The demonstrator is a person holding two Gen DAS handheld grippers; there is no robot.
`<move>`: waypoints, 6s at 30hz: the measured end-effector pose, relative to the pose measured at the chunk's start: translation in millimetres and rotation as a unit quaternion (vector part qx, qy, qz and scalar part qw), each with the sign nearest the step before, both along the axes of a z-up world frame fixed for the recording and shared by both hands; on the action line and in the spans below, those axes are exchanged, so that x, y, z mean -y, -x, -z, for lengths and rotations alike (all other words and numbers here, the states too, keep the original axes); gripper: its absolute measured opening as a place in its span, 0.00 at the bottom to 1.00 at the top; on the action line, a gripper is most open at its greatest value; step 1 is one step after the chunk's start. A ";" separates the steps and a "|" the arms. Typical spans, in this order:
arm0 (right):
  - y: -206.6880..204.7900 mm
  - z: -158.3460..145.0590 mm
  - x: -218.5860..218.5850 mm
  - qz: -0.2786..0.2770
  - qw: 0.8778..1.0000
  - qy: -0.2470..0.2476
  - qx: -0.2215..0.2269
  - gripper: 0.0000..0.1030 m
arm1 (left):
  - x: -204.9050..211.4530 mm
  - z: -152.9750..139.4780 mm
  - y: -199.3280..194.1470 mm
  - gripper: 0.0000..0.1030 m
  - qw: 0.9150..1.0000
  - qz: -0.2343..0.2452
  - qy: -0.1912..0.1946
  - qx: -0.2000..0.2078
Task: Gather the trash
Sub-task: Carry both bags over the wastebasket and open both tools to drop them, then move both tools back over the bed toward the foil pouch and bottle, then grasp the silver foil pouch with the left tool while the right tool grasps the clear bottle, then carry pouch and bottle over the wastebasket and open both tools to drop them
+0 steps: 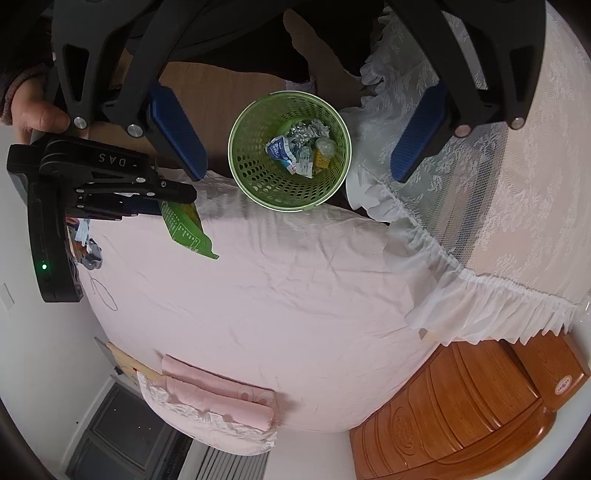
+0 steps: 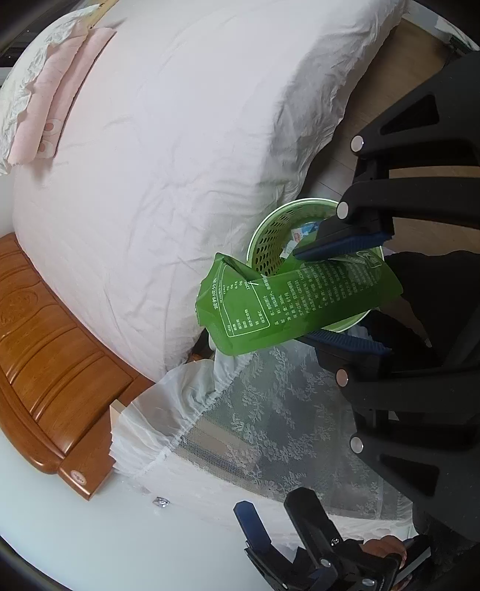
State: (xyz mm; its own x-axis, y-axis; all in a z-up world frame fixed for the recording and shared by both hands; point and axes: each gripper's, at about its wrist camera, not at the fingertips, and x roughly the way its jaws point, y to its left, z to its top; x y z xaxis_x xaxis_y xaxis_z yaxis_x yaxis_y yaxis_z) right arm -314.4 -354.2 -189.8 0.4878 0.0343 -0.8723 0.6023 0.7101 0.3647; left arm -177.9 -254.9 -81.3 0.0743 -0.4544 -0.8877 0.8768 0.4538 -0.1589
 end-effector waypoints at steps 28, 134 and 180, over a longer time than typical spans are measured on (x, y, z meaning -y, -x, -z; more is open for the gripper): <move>-41.8 26.3 -41.6 -0.080 0.992 0.050 -0.088 0.93 | -47.6 -10.0 -41.6 0.92 0.995 -0.098 0.017 -0.005; -806.0 -31.3 -241.7 -0.383 0.885 0.266 0.016 0.71 | -385.6 36.1 -480.5 0.31 0.858 -0.507 0.035 0.079; -79.2 -42.1 -3.3 -0.046 0.995 0.092 0.003 0.71 | 24.3 78.4 -4.9 0.62 0.990 0.110 -0.049 -0.070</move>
